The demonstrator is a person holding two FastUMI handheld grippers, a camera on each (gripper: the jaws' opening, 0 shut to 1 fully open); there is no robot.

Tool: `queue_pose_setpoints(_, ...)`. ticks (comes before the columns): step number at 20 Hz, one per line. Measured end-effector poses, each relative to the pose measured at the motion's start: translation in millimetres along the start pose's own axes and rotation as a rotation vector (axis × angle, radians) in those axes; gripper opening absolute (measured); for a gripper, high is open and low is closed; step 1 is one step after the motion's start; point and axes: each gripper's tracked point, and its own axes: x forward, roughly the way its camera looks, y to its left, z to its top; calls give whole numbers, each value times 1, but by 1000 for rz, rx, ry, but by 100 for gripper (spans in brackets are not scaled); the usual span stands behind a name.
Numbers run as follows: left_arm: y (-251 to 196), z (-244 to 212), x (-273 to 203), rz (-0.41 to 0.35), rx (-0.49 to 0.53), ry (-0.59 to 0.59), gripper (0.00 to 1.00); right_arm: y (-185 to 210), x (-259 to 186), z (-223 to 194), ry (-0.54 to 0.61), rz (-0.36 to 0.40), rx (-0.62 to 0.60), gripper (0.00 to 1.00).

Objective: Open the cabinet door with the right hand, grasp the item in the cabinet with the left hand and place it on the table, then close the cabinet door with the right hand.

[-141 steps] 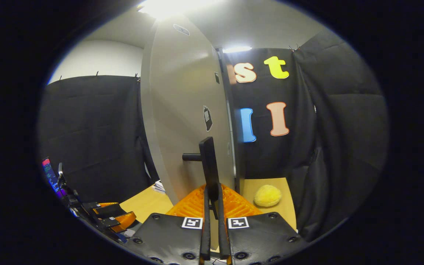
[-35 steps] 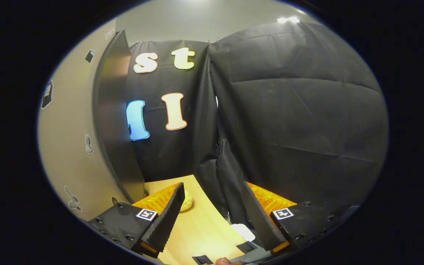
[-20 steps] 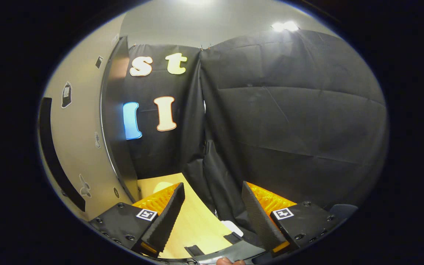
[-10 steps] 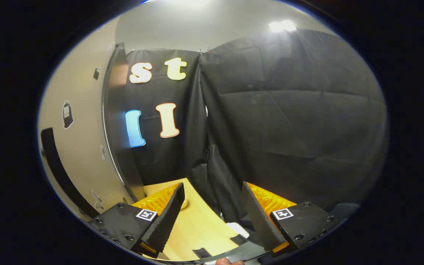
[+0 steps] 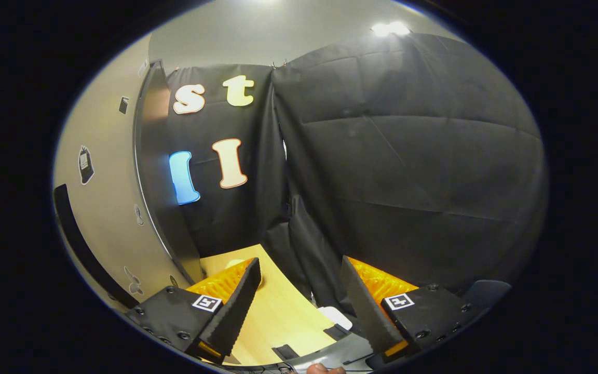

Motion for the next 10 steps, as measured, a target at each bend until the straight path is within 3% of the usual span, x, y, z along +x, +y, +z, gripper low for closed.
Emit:
queue_pose_setpoints(7, -7, -5, 5, -17, 20, -12, 54, -5, 3, -14, 26, -12, -55, 93)
queue_pose_setpoints(8, -10, -4, 4, -24, 16, -12, 55, -8, 3, -15, 22, -20, -52, 98)
queue_pose_setpoints(10, -10, -1, -4, -19, 3, -11, 69, -21, 2, -12, -3, -62, -76, 94)
